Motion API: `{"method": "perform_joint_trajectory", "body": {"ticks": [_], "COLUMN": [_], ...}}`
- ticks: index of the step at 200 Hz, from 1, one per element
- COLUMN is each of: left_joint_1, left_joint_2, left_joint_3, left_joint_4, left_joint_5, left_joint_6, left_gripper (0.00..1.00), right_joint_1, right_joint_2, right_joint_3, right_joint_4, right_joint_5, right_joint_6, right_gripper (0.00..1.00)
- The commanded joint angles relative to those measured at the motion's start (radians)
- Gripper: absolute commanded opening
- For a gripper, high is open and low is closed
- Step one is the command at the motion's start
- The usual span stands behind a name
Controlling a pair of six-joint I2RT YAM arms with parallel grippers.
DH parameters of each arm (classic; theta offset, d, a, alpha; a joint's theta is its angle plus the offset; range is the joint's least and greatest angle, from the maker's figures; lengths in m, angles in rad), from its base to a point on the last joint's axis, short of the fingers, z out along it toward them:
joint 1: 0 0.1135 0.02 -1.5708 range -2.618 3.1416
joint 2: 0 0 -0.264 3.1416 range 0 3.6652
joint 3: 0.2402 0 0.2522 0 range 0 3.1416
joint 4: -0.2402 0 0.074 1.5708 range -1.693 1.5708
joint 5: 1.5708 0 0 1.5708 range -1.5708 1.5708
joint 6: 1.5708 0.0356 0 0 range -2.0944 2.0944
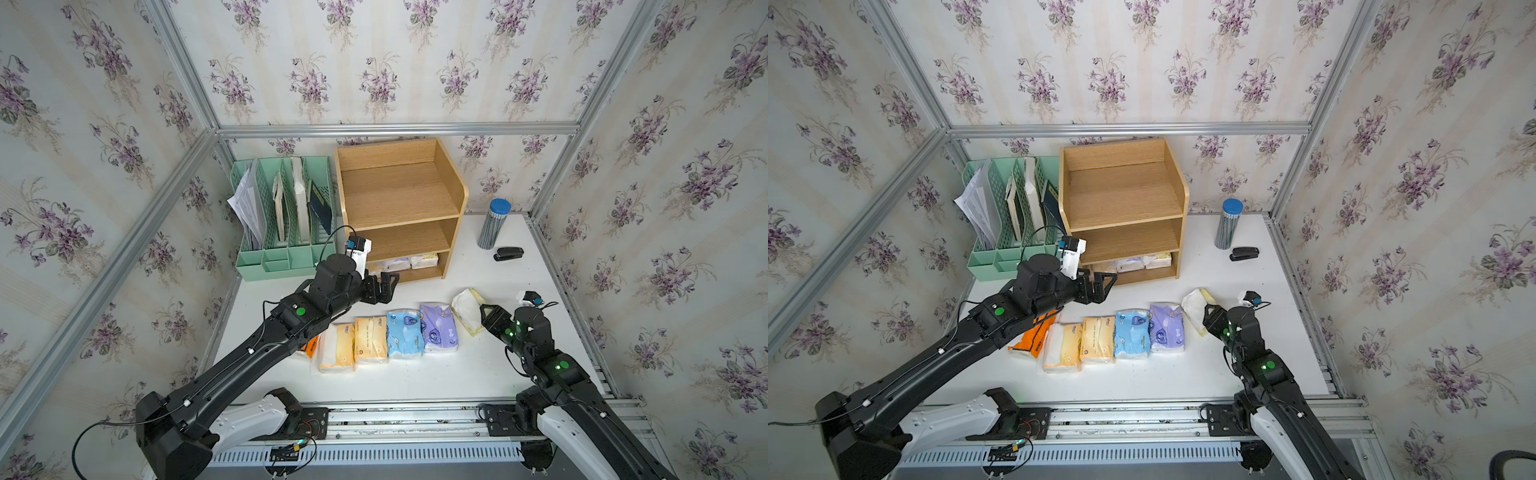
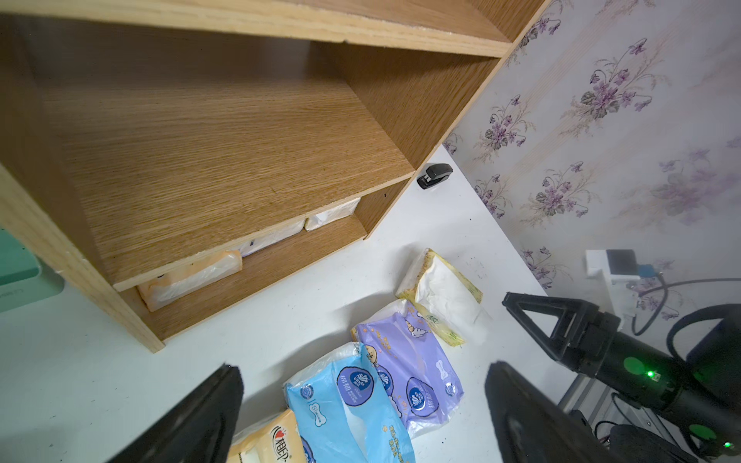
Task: Remove the tissue boxes from the shelf
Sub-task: Place the box of tissues at the center of the board, then move the box of tissues to the center of the board.
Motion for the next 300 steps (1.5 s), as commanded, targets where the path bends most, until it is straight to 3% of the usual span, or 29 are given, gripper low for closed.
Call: {"method": "perform_joint_trajectory", "body": {"ticks": [1, 52, 87, 119, 155, 228, 267, 300], "left_joint_1": [0.0, 0.008, 0.013, 0.019, 0.025, 0.034, 0.074, 0.154], "left_joint_2": [-0.011, -0.017, -0.106, -0.151, -0.166, -0.14, -0.13, -0.084], "left_joint_3": [-0.009, 0.014, -0.054, -0.083, -0.096, -0.109, -0.112, -0.088], "left_joint_4": [0.003, -0.072, -0.089, -0.137, -0.132, -0.129, -0.116, -0.07], "left_joint_5": [-0.051, -0.125, -0.152, -0.182, -0.179, -0.158, -0.173, -0.144], "left_joint_6": [0.035, 0.073, 0.05, 0.05, 0.055, 0.053, 0.053, 0.071], "left_gripper": [0.99, 0.99, 0.99, 0.99, 0.99, 0.99, 0.99, 0.99], "right_joint_1": [-0.018, -0.238, -0.247, -0.247, -0.243, -0.212, -0.207, -0.209], "right_joint_2": [0.14, 0.62, 0.816, 0.899, 0.829, 0.47, 0.24, 0.272], "right_joint_3": [0.114, 0.331, 0.413, 0.405, 0.25, -0.063, -0.036, 0.05], "right_joint_4": [-0.025, 0.113, 0.171, 0.189, 0.233, 0.284, 0.174, 0.215], "right_joint_5": [0.052, -0.141, -0.178, -0.198, -0.244, -0.335, -0.262, -0.342], "right_joint_6": [-0.109, -0.292, -0.332, -0.334, -0.275, -0.069, -0.062, -0.057], "right_gripper": [0.66, 0.66, 0.64, 0.57, 0.55, 0.57, 0.63, 0.63]}}
